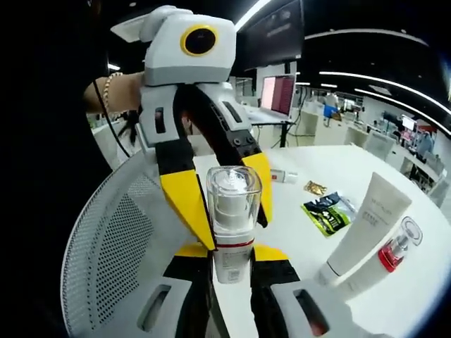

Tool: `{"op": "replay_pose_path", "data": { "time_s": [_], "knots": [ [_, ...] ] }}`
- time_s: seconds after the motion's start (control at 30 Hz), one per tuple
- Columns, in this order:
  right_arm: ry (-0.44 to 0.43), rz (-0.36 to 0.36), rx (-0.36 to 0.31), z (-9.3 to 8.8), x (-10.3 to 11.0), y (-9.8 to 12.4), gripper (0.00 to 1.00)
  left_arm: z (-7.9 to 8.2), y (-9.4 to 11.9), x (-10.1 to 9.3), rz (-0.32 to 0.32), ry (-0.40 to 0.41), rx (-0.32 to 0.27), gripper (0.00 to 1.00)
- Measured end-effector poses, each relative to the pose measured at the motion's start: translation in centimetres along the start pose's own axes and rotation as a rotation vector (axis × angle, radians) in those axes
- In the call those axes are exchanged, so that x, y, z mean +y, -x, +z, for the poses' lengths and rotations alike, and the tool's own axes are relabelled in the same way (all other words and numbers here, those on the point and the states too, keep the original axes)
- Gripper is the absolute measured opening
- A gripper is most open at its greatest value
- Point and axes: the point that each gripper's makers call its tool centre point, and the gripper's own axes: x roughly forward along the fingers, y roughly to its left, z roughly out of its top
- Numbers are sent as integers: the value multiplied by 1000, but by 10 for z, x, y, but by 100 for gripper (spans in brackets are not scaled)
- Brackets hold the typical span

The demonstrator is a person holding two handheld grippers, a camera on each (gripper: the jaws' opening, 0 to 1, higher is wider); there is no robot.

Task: Arrange the skincare products in the storage area until every visible bottle or jar stands upright without overlapping.

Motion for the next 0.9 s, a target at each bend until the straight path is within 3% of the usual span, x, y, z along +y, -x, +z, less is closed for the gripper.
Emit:
{"op": "replay_pose_path", "data": {
  "time_s": [0.73, 0.9],
  "knots": [
    [-5, 32, -4, -7, -1, -6, 10, -3, -3, 2, 4, 68, -59, 20],
    [-18, 28, 5, -17, -10, -5, 10, -11, -1, 5, 23, 90, -51, 21]
  ]
}}
